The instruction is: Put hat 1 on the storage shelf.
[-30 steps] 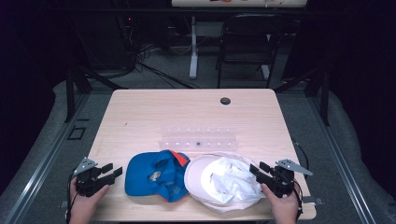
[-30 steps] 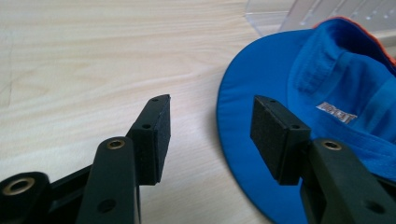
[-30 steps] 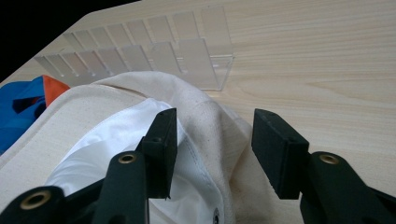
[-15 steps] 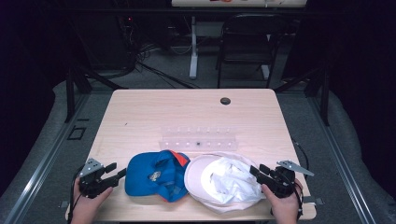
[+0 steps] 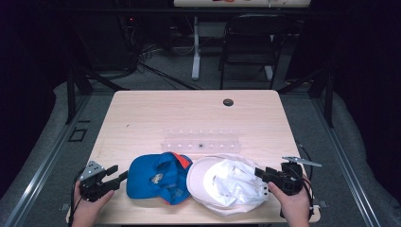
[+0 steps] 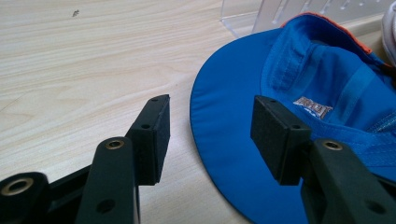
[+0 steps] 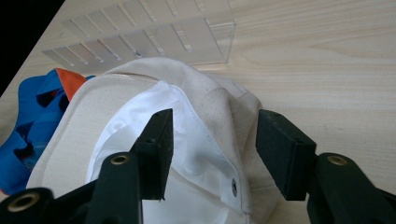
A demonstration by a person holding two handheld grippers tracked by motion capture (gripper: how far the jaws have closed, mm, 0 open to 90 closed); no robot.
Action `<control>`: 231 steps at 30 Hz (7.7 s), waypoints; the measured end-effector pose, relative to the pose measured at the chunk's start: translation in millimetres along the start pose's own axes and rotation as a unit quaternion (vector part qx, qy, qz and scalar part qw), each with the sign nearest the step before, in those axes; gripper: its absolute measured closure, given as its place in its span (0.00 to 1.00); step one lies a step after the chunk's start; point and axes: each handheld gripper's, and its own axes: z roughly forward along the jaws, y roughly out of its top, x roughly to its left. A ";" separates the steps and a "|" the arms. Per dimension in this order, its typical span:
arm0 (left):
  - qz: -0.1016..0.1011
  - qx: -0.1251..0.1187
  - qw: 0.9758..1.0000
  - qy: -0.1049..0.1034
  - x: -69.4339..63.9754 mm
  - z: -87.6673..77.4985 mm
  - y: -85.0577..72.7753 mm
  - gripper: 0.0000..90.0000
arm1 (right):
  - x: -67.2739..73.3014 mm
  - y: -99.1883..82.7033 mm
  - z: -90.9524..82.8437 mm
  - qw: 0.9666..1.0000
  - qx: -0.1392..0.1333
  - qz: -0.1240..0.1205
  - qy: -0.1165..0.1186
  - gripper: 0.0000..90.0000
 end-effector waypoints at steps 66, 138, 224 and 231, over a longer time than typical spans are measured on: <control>0.007 0.007 1.000 0.001 -1.4 1.8 -0.2 0.53 | -13.1 -0.9 12.2 0.976 0.179 0.124 0.013 0.87; 0.007 -0.003 1.000 0.002 -2.0 1.5 -0.8 0.53 | 77.6 121.3 -15.7 0.927 0.164 0.229 0.248 0.90; 0.174 -0.032 0.979 -0.099 -117.1 62.9 147.4 0.94 | 200.7 225.5 41.6 0.925 0.110 0.200 0.304 0.90; 0.139 -0.023 0.982 -0.125 -103.7 74.6 142.1 0.94 | 195.5 217.9 58.5 0.925 0.120 0.206 0.296 0.90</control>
